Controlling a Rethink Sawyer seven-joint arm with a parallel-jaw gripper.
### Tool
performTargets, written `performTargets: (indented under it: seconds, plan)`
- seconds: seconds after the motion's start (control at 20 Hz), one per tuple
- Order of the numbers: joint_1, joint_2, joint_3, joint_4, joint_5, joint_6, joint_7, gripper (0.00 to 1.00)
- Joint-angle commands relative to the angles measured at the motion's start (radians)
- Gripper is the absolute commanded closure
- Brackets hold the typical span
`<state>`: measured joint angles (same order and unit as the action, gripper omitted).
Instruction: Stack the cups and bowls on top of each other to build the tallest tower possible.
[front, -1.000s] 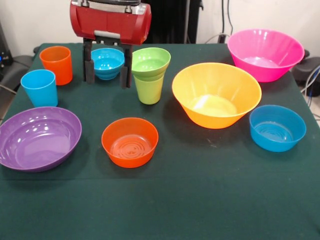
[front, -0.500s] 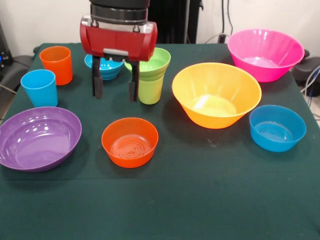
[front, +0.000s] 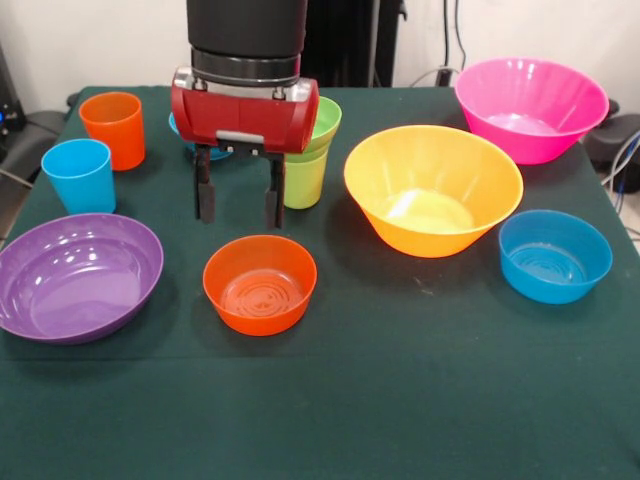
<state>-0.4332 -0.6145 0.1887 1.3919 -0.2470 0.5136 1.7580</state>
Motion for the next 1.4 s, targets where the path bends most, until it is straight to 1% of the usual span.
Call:
performTargets:
  seconds: [0.05,0.2,0.45,0.65,0.9,0.95,1.05,1.4]
  plan:
    - [0.002,0.068,0.050,0.066,-0.117,-0.058,-0.071,0.00]
    - [0.008,0.081,0.039,0.058,-0.121,-0.053,-0.068,0.00]
    - [0.049,0.106,-0.018,0.010,-0.140,0.022,-0.065,0.00]
    - [0.065,0.123,-0.041,-0.012,-0.150,0.051,-0.056,0.00]
    - [0.067,0.157,-0.064,-0.016,-0.168,0.052,-0.042,0.00]
    - [0.079,0.165,-0.079,-0.026,-0.175,0.072,-0.041,0.00]
    - [0.084,0.177,-0.097,-0.031,-0.182,0.078,-0.036,0.00]
    - [0.083,0.192,-0.132,0.004,-0.192,0.032,-0.023,0.00]
